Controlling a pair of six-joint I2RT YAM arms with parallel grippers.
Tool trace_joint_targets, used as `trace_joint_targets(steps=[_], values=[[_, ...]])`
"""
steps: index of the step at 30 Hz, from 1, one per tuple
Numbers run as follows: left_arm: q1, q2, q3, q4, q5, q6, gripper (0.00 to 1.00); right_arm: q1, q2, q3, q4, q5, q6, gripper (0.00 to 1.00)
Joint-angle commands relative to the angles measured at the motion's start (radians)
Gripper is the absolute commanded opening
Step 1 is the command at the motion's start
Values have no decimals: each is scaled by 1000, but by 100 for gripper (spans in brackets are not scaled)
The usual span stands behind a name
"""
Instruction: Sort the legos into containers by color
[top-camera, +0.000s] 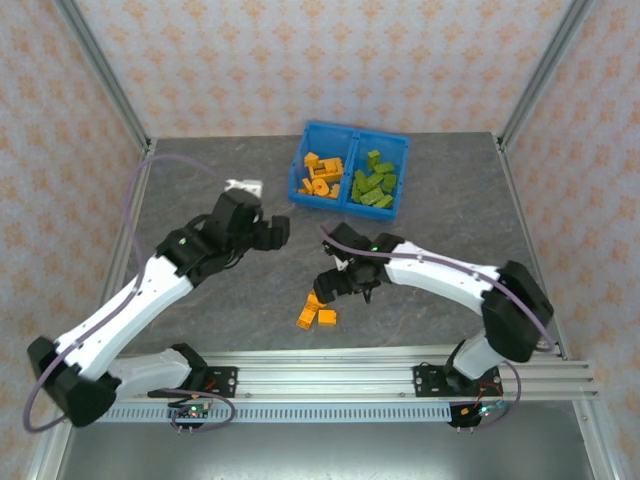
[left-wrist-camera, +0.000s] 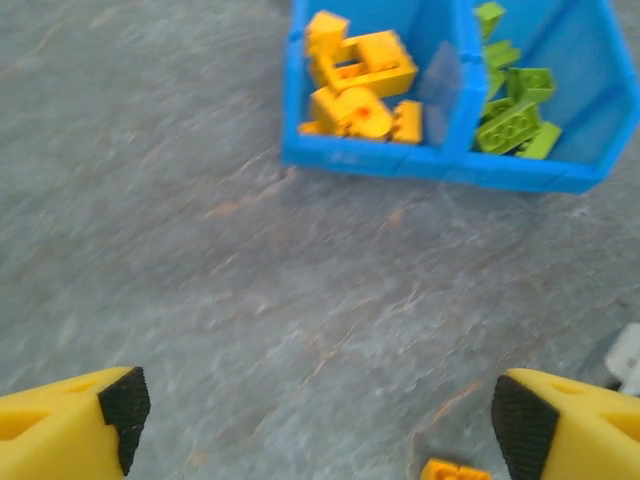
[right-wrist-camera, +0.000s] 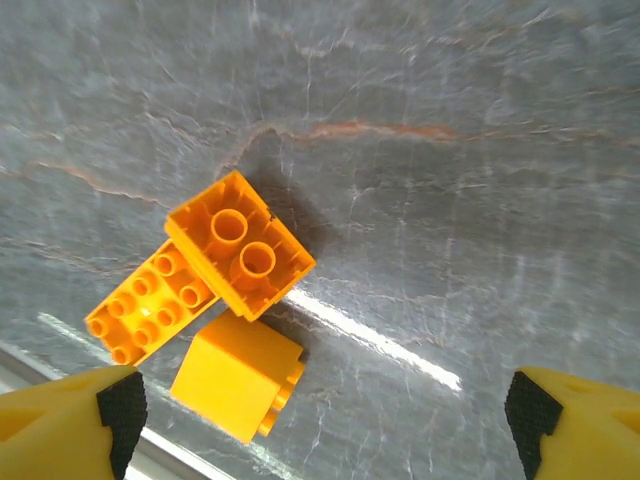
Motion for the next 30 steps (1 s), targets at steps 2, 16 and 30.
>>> trace_joint_targets(steps=[2, 16, 30], values=[[45, -125, -93, -83, -42, -93, 100, 21, 103, 62, 41, -22, -70, 92], [68, -121, -153, -70, -15, -121, 100, 23, 250, 68, 71, 154, -26, 72], [68, -114, -157, -60, -8, -121, 100, 22, 288, 170, 120, 146, 63, 99]])
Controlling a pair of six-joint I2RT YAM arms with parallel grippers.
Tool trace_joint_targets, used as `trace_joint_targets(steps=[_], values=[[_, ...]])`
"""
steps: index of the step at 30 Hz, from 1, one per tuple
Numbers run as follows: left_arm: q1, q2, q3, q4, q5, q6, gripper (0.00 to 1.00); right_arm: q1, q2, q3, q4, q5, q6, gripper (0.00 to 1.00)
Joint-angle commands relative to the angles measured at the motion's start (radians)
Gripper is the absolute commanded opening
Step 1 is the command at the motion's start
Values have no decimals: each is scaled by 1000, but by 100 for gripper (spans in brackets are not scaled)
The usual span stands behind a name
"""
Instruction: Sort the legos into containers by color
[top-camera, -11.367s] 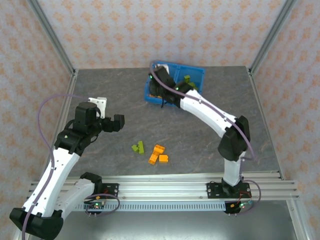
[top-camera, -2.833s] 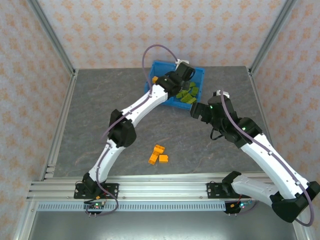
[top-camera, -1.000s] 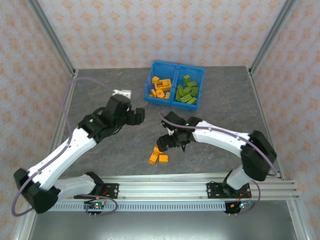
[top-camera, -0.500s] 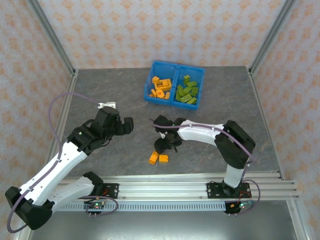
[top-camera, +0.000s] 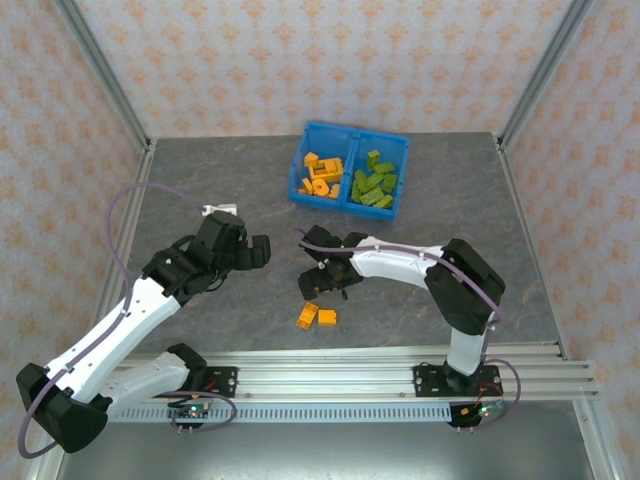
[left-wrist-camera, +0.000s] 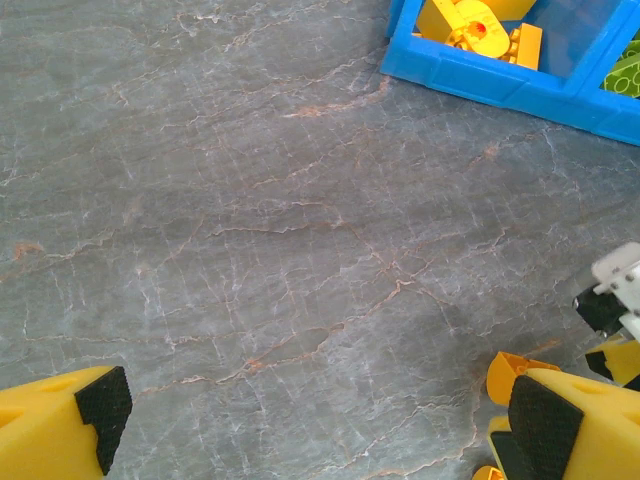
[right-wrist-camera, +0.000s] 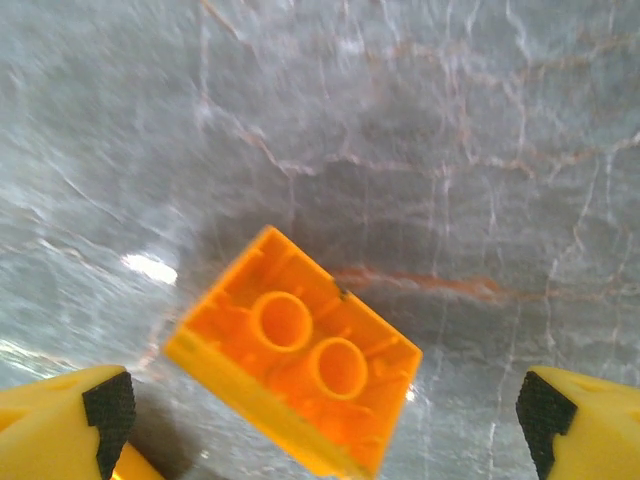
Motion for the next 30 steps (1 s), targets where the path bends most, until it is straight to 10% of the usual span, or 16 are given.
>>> trace_joint_targets(steps=[1, 30], values=[[11, -15, -1, 4, -11, -15, 100, 2, 44, 59, 15, 48, 51, 100], [12, -7, -6, 14, -26, -19, 100, 2, 8, -38, -12, 34, 72, 48]])
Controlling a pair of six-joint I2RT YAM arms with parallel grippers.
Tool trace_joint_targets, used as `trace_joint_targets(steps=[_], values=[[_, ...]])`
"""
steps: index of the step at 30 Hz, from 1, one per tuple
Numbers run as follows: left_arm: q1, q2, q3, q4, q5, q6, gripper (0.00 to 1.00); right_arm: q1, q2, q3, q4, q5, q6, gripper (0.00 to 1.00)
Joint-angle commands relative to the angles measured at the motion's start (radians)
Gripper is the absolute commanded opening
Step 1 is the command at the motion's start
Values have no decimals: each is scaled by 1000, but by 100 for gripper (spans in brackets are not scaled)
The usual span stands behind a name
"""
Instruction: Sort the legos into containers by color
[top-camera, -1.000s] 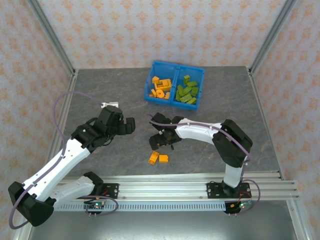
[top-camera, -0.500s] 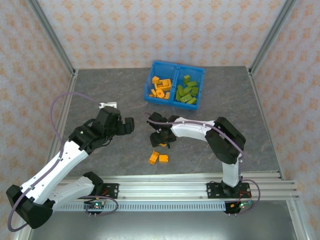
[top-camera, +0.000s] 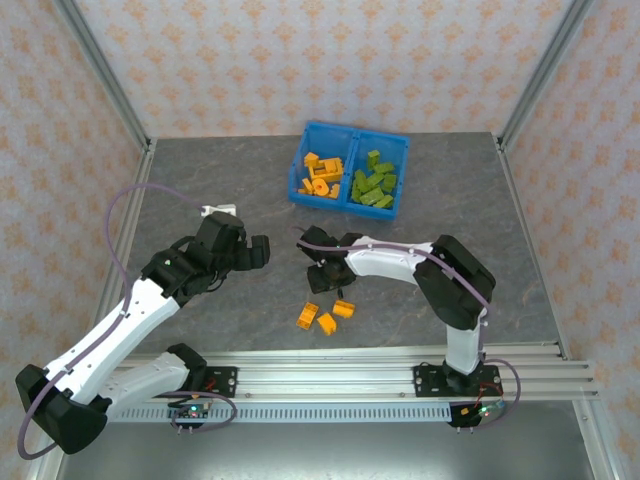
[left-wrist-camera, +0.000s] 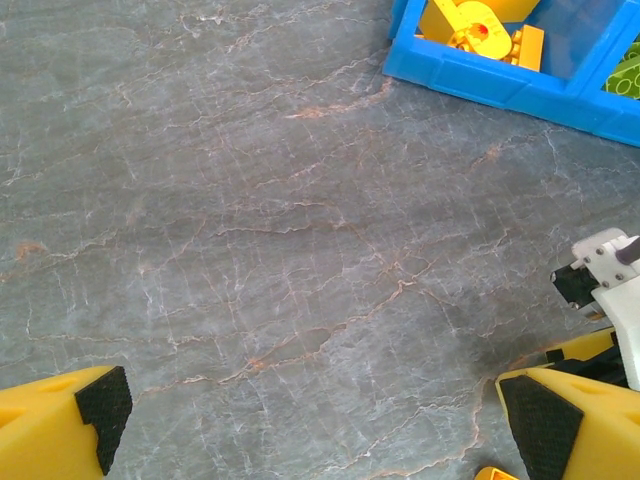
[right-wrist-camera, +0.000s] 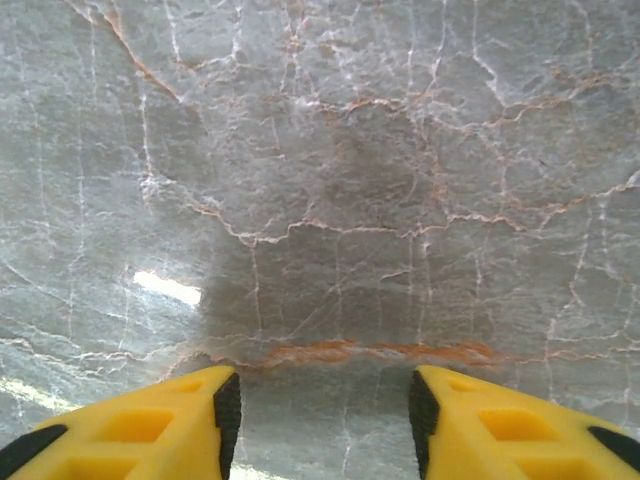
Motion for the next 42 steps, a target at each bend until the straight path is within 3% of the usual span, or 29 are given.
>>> trace_joint_targets(steps=[1, 3, 6, 10, 12, 14, 20, 27, 33, 42], values=[[10, -1, -1, 11, -22, -18, 100, 6, -60, -36, -51, 7, 18, 47], [11, -1, 2, 13, -26, -18, 100, 6, -103, -42, -42, 40, 22, 48], [12, 1, 1, 23, -22, -19, 100, 3, -137, -38, -59, 132, 36, 58], [12, 3, 6, 15, -10, -18, 100, 4, -243, -101, -87, 164, 65, 83], [12, -3, 3, 13, -15, -13, 100, 12, -341, -208, -59, 120, 90, 96], [12, -6, -5, 26, -14, -8, 100, 19, -438, -322, -13, 69, 114, 99], [13, 33, -7, 55, 17, -7, 100, 31, -504, -431, -70, -31, 56, 99], [14, 40, -9, 57, 17, -11, 100, 43, -404, -387, -51, -98, -6, 99], [14, 28, -12, 45, 1, -10, 100, 53, -309, -350, -44, -69, -9, 76], [14, 37, -19, 59, 11, -13, 100, 53, -250, -314, -66, 25, 7, 54]])
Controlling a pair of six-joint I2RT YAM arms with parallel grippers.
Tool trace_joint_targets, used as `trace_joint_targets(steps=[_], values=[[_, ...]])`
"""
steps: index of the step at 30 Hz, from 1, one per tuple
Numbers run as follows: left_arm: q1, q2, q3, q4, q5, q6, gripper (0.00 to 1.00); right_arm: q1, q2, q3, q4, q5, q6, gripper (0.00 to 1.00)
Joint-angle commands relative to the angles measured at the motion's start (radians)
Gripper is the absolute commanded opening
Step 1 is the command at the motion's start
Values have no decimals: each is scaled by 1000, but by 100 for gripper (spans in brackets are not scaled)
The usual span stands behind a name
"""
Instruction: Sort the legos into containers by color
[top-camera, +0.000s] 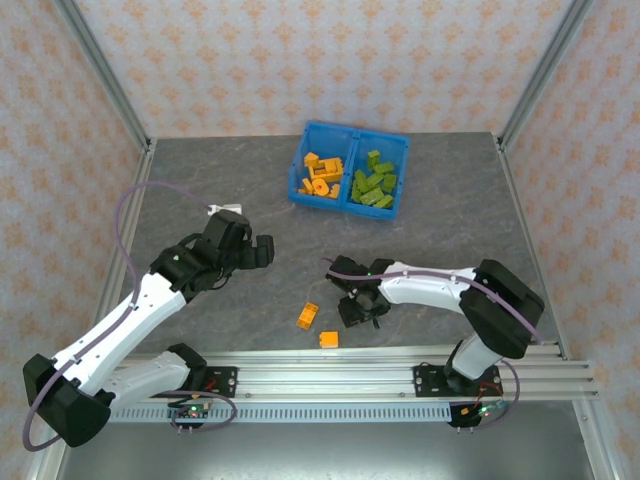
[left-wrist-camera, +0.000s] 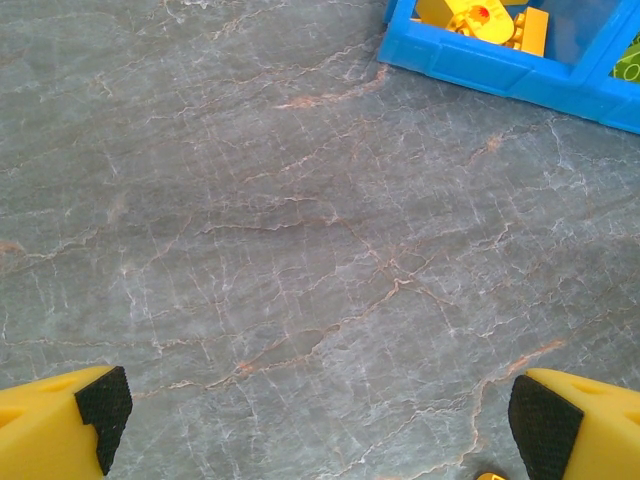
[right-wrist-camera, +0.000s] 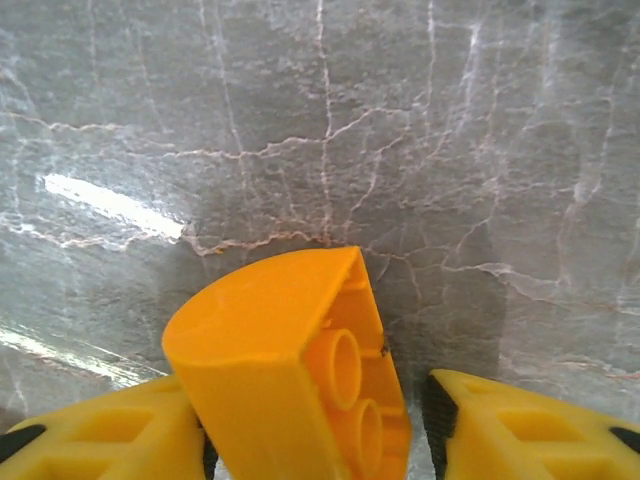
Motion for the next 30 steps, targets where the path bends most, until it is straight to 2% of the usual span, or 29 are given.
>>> trace_joint_targets(steps=[1, 9, 16, 19, 22, 28, 30], values=[[13, -9, -9, 22, -6, -12, 100, 7, 35, 22, 39, 49, 6, 52], [13, -9, -11, 23, -7, -10, 100, 7, -2, 57, 28, 98, 28, 35], [13, -70, 21, 0, -19, 22, 100, -23, -225, 218, -29, 214, 67, 32], [13, -136, 20, 12, -27, 57, 100, -65, -260, 330, 0, 291, 64, 32], [13, -195, 3, 52, 40, 110, 100, -112, -200, 463, 48, 337, 24, 32], [12, -283, -19, 132, 311, 213, 100, -218, 96, 777, 66, 275, -43, 32], [12, -292, -6, 122, 358, 250, 100, -250, 205, 875, 61, 256, -52, 31]])
